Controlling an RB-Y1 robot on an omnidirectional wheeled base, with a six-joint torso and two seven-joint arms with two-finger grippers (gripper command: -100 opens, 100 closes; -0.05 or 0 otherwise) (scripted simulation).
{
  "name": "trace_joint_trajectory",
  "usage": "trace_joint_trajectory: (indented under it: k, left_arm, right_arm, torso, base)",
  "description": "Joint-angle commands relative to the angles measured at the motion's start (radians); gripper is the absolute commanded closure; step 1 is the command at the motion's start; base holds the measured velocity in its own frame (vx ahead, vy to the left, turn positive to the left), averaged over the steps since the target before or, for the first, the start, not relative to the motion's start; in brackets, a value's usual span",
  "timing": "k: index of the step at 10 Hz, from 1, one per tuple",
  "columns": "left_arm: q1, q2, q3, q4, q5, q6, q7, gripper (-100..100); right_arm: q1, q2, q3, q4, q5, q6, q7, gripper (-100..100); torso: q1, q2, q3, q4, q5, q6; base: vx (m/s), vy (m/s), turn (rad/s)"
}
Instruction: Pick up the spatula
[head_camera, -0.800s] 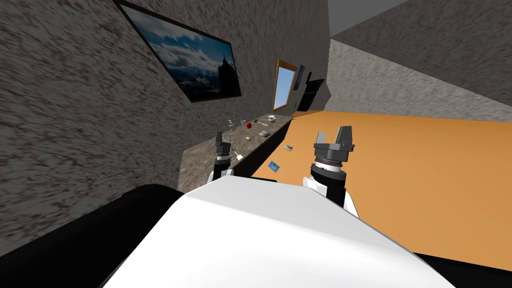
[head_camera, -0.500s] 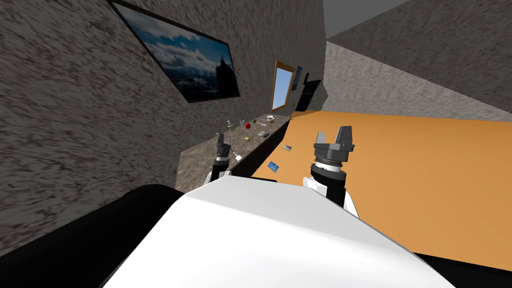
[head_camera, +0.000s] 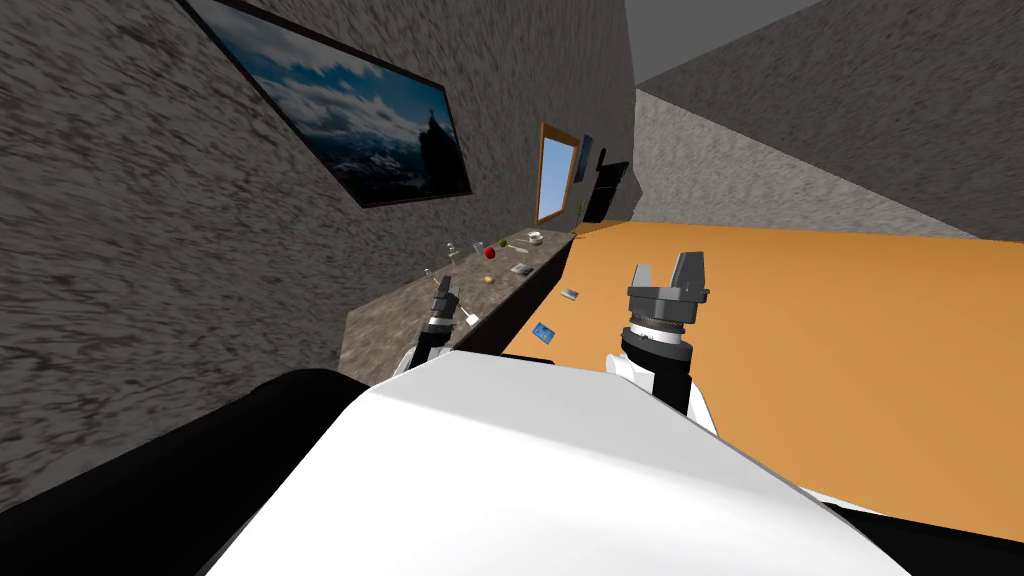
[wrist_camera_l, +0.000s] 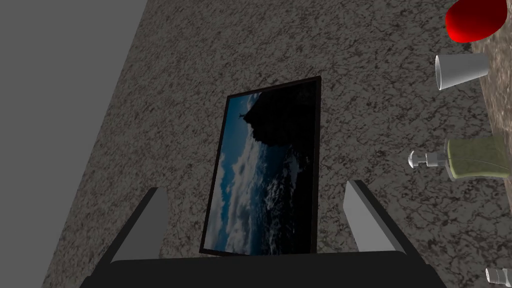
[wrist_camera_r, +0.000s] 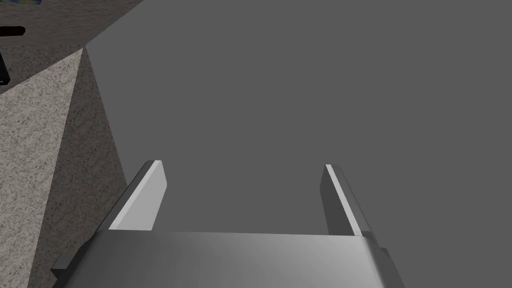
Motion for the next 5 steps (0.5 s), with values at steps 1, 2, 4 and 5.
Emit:
trace_joint_trajectory:
  k: [1,2,4,5]
  left_arm:
    - [0.021,0.039,0.02,0.006,0.024,0.042,-0.005,-100]
    - [0.041,0.071,0.035,0.012,0.045,0.069,-0.012,-100]
    - [0.063,0.105,0.051,0.019,0.067,0.112,-0.019,-100]
    - [0.086,0.139,0.068,0.025,0.089,0.15,-0.026,-100]
  right_arm:
    - [0.0,0.0,0.0,0.0,0.0,0.0,0.0,0]
    - [0.0,0.0,0.0,0.0,0.0,0.0,0.0,0]
    - [0.0,0.0,0.0,0.0,0.0,0.0,0.0,0]
    - [0.0,0.0,0.0,0.0,0.0,0.0,0.0,0]
  torso:
    - [0.0,0.0,0.0,0.0,0.0,0.0]
    - [0.0,0.0,0.0,0.0,0.0,0.0]
    - [0.0,0.0,0.0,0.0,0.0,0.0]
    - [0.0,0.0,0.0,0.0,0.0,0.0]
  base:
    - [0.017,-0.009,-0.086]
    - [0.024,-0.01,-0.164]
    - [0.022,-0.007,-0.113]
    - [0.016,-0.008,-0.101]
